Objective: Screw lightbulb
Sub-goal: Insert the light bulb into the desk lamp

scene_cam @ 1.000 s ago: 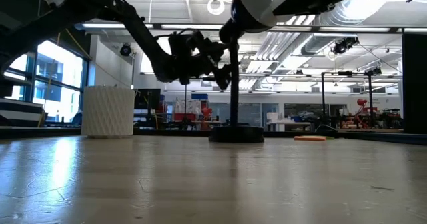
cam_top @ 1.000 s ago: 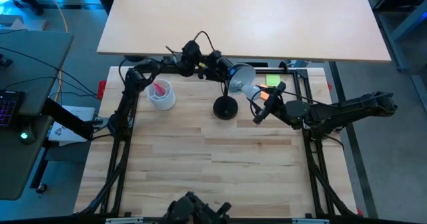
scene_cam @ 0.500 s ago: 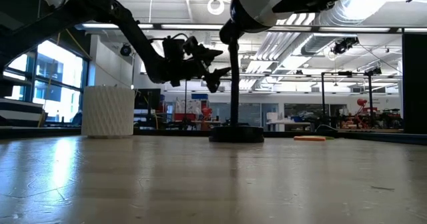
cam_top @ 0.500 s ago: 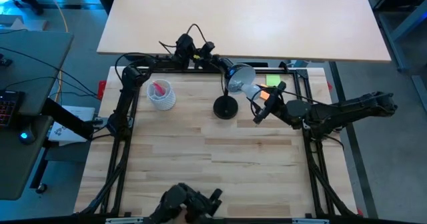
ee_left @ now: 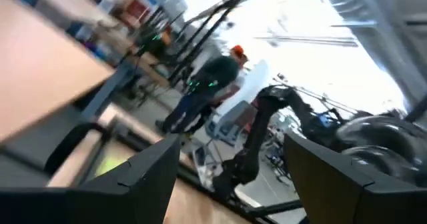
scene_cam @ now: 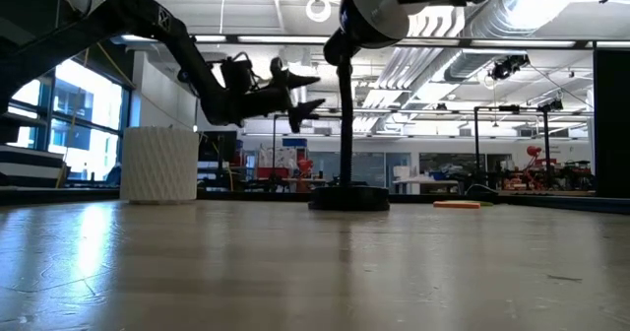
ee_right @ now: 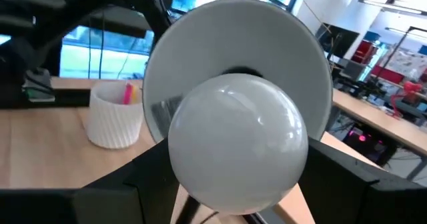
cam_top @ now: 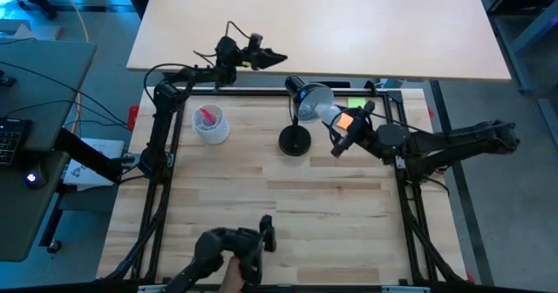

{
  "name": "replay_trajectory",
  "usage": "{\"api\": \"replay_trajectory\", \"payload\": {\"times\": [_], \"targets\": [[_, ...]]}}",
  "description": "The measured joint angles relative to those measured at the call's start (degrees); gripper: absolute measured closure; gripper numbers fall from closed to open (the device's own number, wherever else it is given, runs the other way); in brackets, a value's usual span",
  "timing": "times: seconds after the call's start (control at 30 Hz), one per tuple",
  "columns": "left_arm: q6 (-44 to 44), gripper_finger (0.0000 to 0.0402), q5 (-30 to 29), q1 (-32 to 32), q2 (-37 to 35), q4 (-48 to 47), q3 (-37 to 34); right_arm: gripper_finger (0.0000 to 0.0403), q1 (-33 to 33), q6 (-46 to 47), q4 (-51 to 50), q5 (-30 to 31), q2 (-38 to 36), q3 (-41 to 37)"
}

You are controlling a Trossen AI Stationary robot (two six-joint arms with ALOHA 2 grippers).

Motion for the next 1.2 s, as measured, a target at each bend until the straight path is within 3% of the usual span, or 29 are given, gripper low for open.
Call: {"api": "replay_trajectory", "payload": {"times": [0.2, 0.27, 0.57, 0.77, 0.93, 1.1, 1.2], "targets": [[-4.58, 0.0137, 3.39, -1.70, -0.04, 19.96, 0.00, 0.0146, -6.62, -0.62, -1.00, -8.42, 0.32, 1.01], [-5.58, 0.0137, 4.46, -2.51, -0.15, 22.38, 0.04, 0.0146, -9.53, -0.58, -1.12, -11.18, 0.90, 1.01], [-3.97, 0.0140, 8.45, -7.29, -0.55, 21.57, 0.07, 0.0146, -15.92, 0.79, -1.04, -19.55, 3.49, 3.24], [-0.98, 0.0143, 11.05, -8.58, -3.14, 21.19, 0.00, 0.0146, -15.87, 0.12, -2.12, -19.93, 5.32, 3.92], [0.06, 0.0148, 10.94, -9.02, -6.17, 21.64, 0.09, 0.0146, -15.89, -2.17, -2.72, -15.89, 5.83, 3.96], [5.33, 0.0162, 10.85, -11.11, -7.95, 13.52, 0.07, 0.0146, -15.85, -2.04, -2.80, -14.48, 5.73, 3.96], [13.07, 0.0175, 10.41, -11.65, -9.10, 4.32, 0.13, 0.0146, -15.85, -1.01, -2.96, -14.18, 5.70, 3.96]]}}
